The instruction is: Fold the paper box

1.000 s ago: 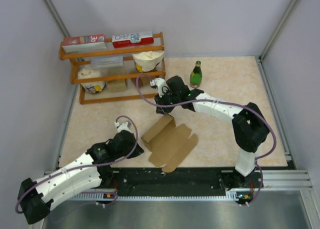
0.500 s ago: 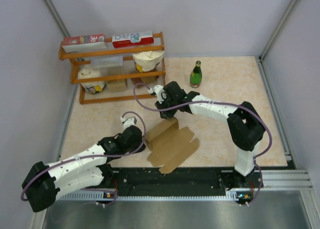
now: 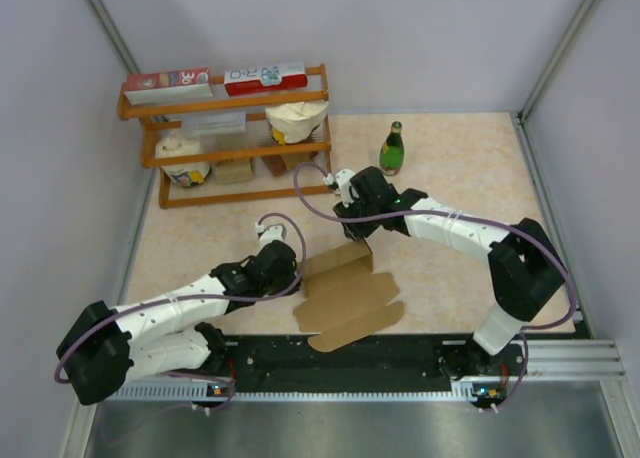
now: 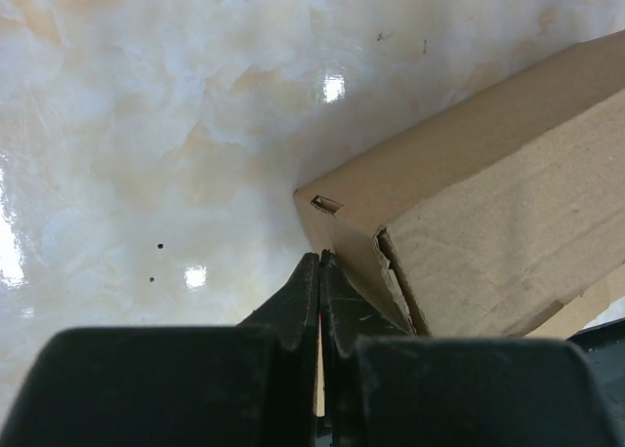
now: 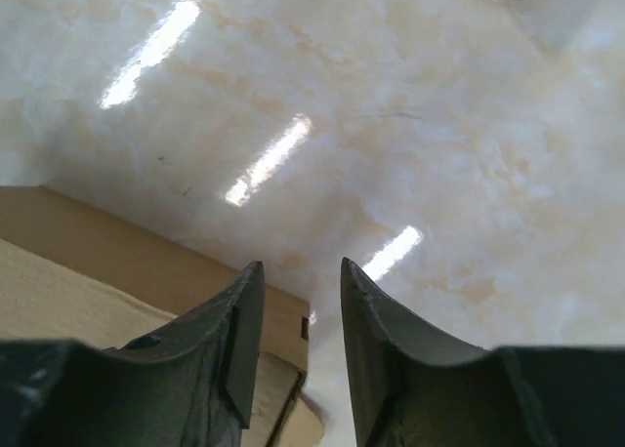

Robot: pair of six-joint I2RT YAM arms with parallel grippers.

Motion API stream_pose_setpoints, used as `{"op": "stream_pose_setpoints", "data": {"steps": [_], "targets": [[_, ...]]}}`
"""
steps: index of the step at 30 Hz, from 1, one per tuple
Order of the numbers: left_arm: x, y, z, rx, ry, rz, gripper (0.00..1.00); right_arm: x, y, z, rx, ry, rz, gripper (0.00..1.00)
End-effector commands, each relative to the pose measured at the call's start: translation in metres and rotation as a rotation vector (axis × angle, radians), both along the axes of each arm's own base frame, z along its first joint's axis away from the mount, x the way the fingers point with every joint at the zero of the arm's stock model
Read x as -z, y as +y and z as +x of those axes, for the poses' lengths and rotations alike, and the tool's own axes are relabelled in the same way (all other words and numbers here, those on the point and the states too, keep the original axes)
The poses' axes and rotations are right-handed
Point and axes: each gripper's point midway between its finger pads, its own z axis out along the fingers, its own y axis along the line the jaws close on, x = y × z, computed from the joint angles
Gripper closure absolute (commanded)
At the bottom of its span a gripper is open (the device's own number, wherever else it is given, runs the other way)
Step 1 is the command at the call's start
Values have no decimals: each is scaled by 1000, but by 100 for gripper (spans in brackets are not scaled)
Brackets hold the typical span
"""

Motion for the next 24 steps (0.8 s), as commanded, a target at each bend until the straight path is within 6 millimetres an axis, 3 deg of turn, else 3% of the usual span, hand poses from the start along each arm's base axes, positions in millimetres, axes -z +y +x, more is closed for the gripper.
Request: {"op": "stream_pose_setpoints", "data": {"steps": [1, 6, 10, 15, 18, 20, 24], "targets": [[-17, -7, 7, 19, -48, -26, 100, -47, -27, 21, 215, -110, 74, 60], [-32, 18, -2, -18, -67, 4, 100, -78, -65, 19, 430, -165, 144, 57], [-71, 23, -2, 13, -167, -43, 100, -83, -91, -2, 535, -143, 176, 66], [-134, 17, 17, 50, -351, -82, 100, -56, -102, -43, 588, 31, 177, 79], [-159, 12, 39, 56, -436, -29, 100, -38, -105, -68, 598, 124, 185, 90], [-162, 4, 58, 77, -445, -2, 100, -33, -103, -81, 578, 176, 204, 94], [-143, -16, 93, 139, -387, 30, 100, -33, -90, -102, 503, 263, 268, 100]]}}
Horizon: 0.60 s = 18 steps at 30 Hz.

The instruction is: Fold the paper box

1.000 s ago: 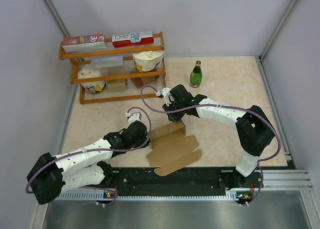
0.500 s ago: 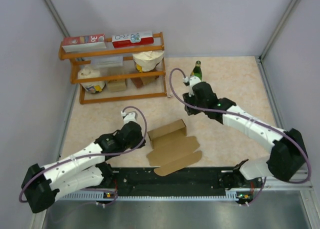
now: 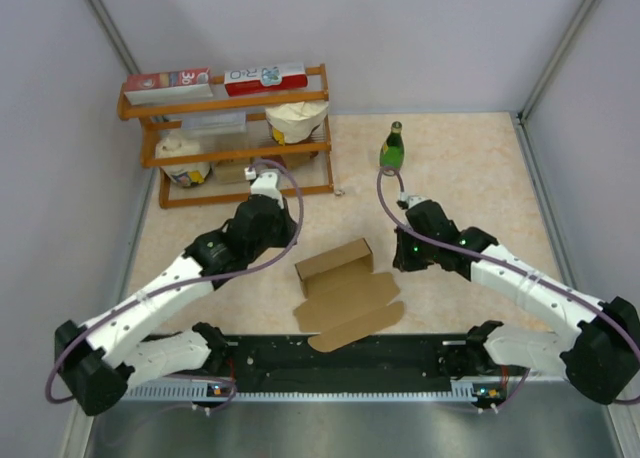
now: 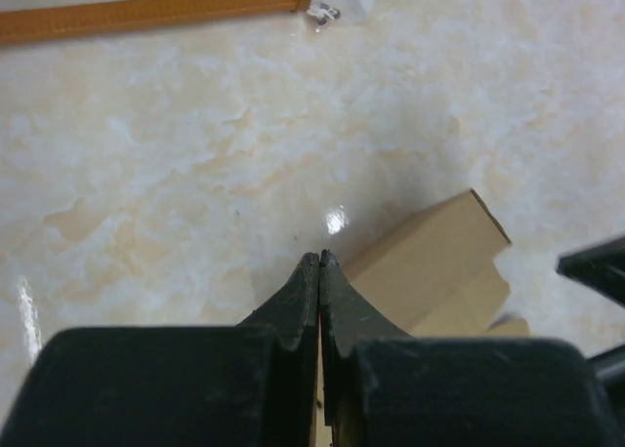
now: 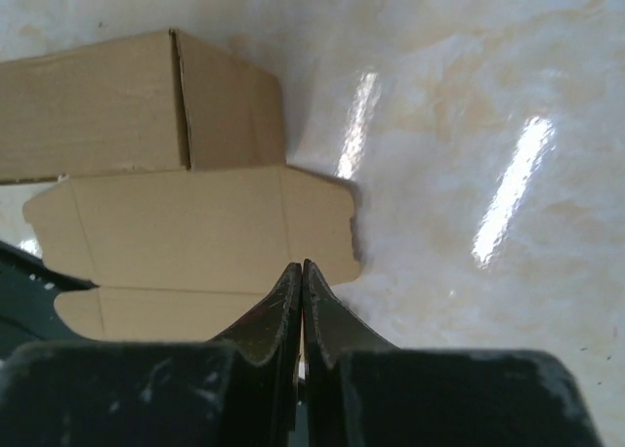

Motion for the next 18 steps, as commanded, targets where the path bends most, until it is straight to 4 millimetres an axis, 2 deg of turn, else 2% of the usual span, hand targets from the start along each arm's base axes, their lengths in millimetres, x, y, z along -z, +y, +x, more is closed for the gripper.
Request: {"op": "stream_pose_setpoints", "data": {"steps": [1, 5, 10, 13, 18], "targets": [[15, -22, 39, 85, 4, 80, 100, -18, 22, -20, -60, 51, 169, 100], [45, -37, 51, 134, 76, 124, 100, -16, 37, -22, -111, 62, 232, 100], [82, -42, 44, 172, 186, 158, 100, -9, 50, -19, -141, 88, 265, 100], [93, -42, 34, 193, 236, 160, 100, 1, 59, -14, -155, 113, 270, 100], [104, -38, 20, 204, 270, 139, 100, 3, 76, -2, -183, 122, 297, 100]]}}
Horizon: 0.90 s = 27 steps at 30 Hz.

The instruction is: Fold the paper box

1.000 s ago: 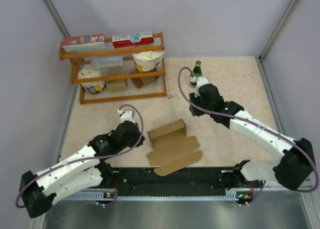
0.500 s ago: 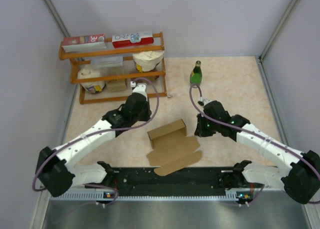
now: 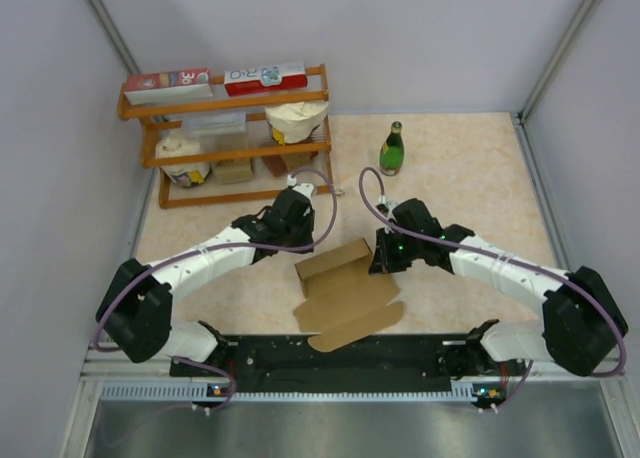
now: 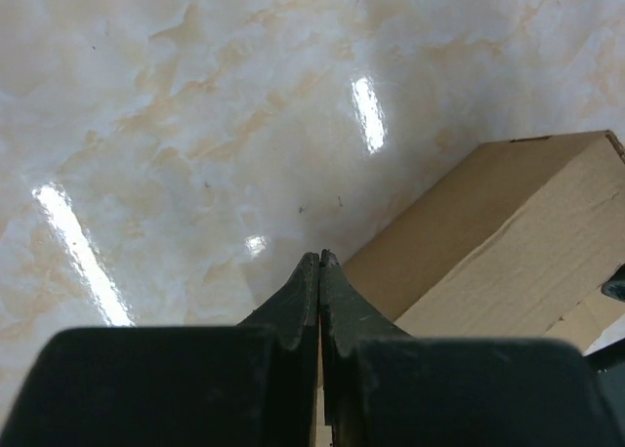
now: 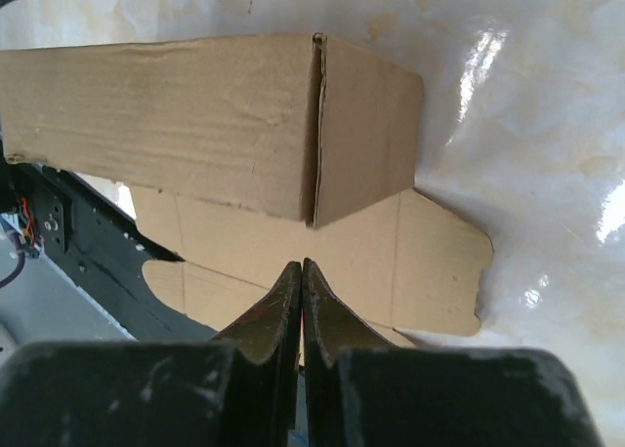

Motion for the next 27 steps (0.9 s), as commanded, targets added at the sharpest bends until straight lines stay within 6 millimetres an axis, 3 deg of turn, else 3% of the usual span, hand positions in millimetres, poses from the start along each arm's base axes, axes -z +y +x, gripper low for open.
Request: {"op": "stream_pose_setpoints", "data": {"steps": [1, 9, 20, 27], "targets": [[0, -1, -12, 21, 13, -50, 100, -12, 23, 19, -27, -38, 76, 100], [18, -7, -36, 71, 95, -108, 100, -17, 31, 46, -30, -98, 34, 100], [19, -13, -60, 81, 125, -188, 100, -26, 58, 87, -146, -190, 1, 100], [19, -26, -72, 94, 140, -227, 100, -38, 77, 103, -252, -251, 22, 100]]}}
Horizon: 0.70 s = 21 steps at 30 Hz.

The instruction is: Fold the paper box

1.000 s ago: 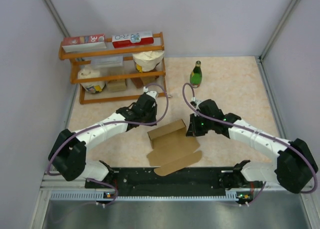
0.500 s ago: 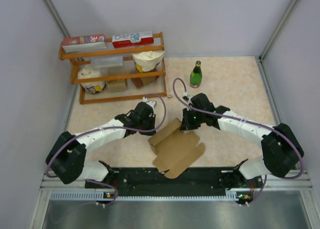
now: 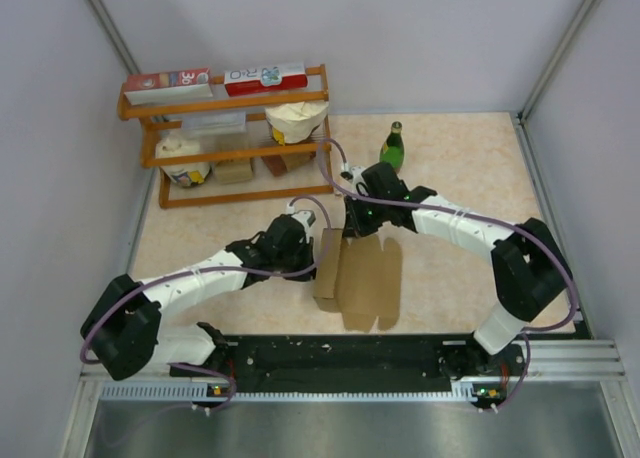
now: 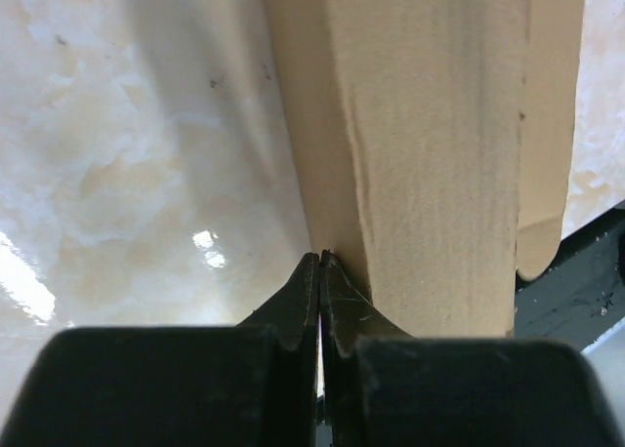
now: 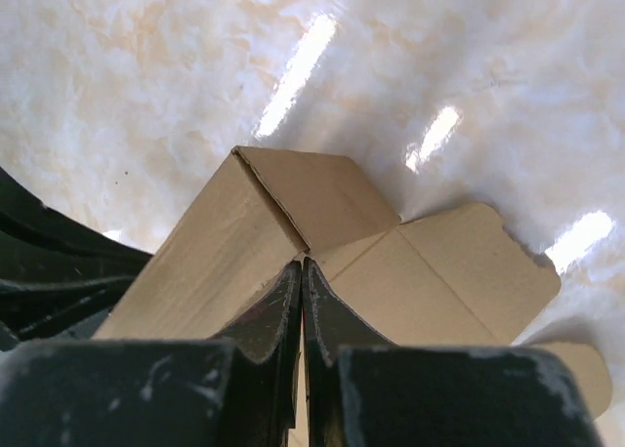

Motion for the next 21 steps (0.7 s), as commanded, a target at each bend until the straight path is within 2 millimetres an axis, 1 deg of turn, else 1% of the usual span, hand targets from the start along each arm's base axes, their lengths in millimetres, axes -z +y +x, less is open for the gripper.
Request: {"op": "stream_pose_setpoints", "data": {"steps": [1, 3, 5, 8, 11, 14, 16, 18, 19, 20, 21], "targets": [[-10, -19, -5, 14, -15, -80, 100, -26, 18, 19, -99, -104, 50, 100], [-8, -23, -7, 16, -8, -76, 100, -28, 17, 23, -103, -117, 41, 100], [-5, -23, -9, 10, 1, -66, 100, -26, 10, 26, -82, -117, 23, 100], [-1, -11, -8, -40, -1, -19, 100, -23, -10, 29, -13, -113, -3, 100], [-10, 7, -3, -104, -46, 23, 100, -30, -36, 29, 76, -133, -20, 100], [-26, 22, 1, -155, -92, 57, 100, -29, -56, 18, 134, -131, -54, 99], [-40, 31, 3, -178, -128, 67, 100, -22, -71, 8, 182, -108, -92, 97], [-65, 35, 8, -190, -189, 44, 100, -13, -84, -2, 226, -86, -115, 92], [-76, 34, 9, -178, -219, 31, 100, -10, -89, -7, 246, -80, -119, 89], [-93, 32, 12, -164, -260, 6, 100, -5, -95, -13, 265, -69, -130, 86], [-105, 30, 13, -150, -285, -7, 98, -3, -101, -17, 287, -64, -131, 84]]}}
